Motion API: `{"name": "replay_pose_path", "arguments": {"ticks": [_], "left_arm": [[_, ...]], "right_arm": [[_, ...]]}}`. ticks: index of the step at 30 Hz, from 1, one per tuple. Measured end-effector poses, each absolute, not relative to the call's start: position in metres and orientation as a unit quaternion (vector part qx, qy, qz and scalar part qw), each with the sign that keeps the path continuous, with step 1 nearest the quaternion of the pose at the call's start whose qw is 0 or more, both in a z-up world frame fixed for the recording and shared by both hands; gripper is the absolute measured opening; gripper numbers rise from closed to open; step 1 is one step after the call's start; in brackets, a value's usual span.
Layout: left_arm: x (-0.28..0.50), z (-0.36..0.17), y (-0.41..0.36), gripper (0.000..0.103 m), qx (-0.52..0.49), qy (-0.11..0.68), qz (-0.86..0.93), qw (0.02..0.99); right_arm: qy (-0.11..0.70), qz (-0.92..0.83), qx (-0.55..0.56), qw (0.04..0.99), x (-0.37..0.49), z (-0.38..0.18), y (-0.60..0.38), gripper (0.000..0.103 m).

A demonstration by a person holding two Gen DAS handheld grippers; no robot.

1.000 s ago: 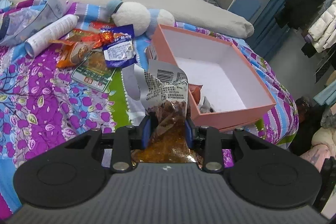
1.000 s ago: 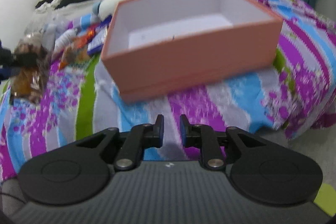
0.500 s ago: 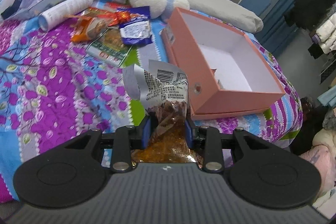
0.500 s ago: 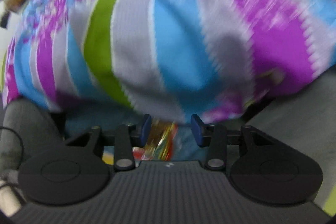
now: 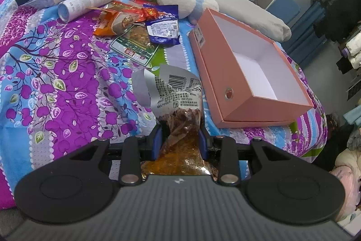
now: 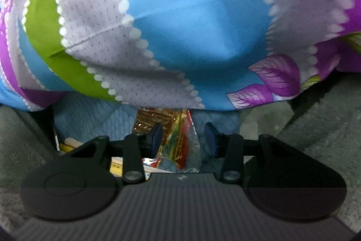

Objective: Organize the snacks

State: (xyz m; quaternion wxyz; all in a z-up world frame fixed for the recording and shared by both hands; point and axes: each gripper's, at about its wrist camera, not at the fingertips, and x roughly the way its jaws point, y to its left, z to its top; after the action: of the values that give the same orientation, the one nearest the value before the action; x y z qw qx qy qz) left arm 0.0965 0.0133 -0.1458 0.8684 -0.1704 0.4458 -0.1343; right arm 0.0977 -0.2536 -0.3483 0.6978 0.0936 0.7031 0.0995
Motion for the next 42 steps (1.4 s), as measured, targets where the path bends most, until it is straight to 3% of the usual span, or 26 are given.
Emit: {"name": "replay_pose_path", "arguments": {"ticks": [10, 12, 14, 17, 42], "left_arm": [[0.097, -0.148, 0.013, 0.038, -0.170, 0.447, -0.135, 0.868], [0.097, -0.148, 0.011, 0.038, -0.169, 0.447, -0.135, 0.868], [0.096, -0.148, 0.011, 0.038, -0.169, 0.447, -0.135, 0.868], [0.096, -0.147, 0.011, 0.038, -0.168, 0.446, -0.136, 0.868], [0.094, -0.117, -0.038, 0.038, -0.112, 0.435, -0.198, 0.871]], "right_arm": [[0.740, 0.101, 0.107, 0.656, 0.104, -0.376, -0.249, 0.043], [0.745, 0.107, 0.107, 0.649, 0.104, -0.379, -0.246, 0.037], [0.749, 0.108, 0.106, 0.645, 0.103, -0.381, -0.244, 0.015], [0.746, 0.115, 0.107, 0.648, 0.100, -0.381, -0.237, 0.006], [0.591, 0.175, 0.143, 0.774, 0.052, -0.219, -0.264, 0.003]]}}
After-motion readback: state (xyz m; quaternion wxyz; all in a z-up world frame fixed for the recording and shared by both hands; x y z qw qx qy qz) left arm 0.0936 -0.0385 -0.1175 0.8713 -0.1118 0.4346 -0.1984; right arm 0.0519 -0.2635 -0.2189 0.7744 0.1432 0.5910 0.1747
